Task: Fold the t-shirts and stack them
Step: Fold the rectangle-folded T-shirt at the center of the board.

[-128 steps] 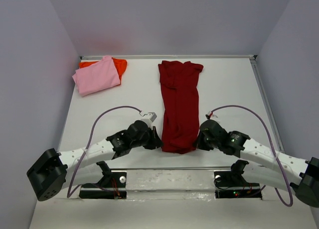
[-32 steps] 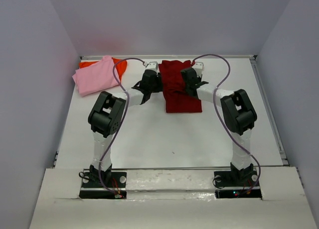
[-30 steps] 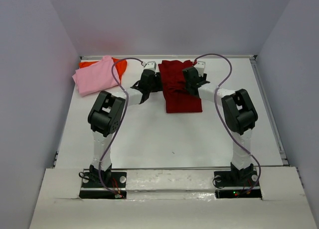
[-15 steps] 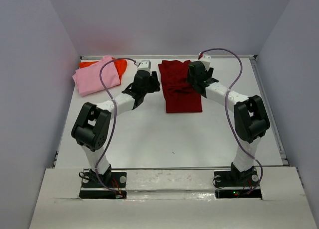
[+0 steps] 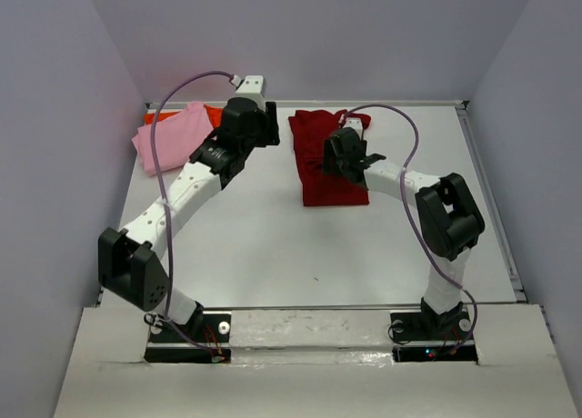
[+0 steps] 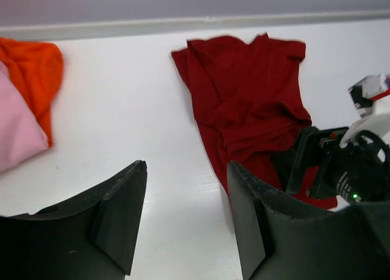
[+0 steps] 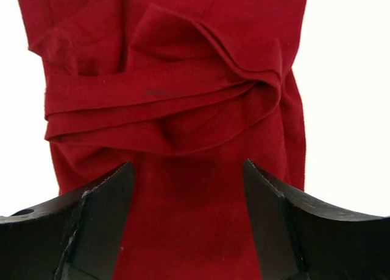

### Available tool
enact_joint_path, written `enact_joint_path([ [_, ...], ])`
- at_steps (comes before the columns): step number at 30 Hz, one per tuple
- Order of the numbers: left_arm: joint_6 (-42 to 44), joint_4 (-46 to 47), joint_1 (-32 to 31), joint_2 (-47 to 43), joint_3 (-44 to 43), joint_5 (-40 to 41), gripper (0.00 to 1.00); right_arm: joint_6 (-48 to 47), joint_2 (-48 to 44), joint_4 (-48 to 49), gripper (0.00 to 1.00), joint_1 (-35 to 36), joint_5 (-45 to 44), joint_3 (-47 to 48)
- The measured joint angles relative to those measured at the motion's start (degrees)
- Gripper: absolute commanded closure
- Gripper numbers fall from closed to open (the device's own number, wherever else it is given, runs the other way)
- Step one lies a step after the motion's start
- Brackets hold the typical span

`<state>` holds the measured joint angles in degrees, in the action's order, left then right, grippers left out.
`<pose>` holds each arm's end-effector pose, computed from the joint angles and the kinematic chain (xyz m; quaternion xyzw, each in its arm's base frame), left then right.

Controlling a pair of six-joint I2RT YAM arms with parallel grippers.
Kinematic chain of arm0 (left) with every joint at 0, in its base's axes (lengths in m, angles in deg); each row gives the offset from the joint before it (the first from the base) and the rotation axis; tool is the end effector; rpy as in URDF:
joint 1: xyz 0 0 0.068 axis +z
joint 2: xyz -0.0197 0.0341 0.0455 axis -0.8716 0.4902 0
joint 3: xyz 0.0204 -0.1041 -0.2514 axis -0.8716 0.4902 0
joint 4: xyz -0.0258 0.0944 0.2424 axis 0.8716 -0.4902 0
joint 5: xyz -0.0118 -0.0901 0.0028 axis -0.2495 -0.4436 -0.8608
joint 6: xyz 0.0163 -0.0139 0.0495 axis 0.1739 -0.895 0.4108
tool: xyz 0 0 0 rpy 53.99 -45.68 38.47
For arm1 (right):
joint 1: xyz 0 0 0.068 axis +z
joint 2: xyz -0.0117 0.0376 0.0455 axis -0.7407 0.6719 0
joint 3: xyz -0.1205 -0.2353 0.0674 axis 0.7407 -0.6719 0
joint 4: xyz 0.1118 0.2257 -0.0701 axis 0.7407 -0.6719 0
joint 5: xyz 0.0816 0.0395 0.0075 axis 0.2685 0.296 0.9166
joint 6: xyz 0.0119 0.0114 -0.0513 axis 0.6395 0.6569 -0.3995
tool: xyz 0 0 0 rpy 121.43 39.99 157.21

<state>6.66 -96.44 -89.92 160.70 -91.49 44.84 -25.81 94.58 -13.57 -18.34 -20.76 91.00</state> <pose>0.3248 -0.1760 0.3678 0.0722 0.7956 -0.1564 0.5808 0.3777 0.1976 0.2077 0.0119 0.8949 0.0111 0.4459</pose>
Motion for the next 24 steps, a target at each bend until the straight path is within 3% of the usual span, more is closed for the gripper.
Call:
enact_joint_path([
  [7, 2.6, 5.2, 1.2, -11.9, 9.7, 5.1, 0.36, 0.0, 2.7, -0.3, 0.24, 0.0, 0.6, 0.5],
  [24, 3.4, 7.0, 1.7, -13.3, 13.3, 6.4, 0.36, -3.0, 13.2, -2.9, 0.24, 0.0, -3.5, 12.7],
])
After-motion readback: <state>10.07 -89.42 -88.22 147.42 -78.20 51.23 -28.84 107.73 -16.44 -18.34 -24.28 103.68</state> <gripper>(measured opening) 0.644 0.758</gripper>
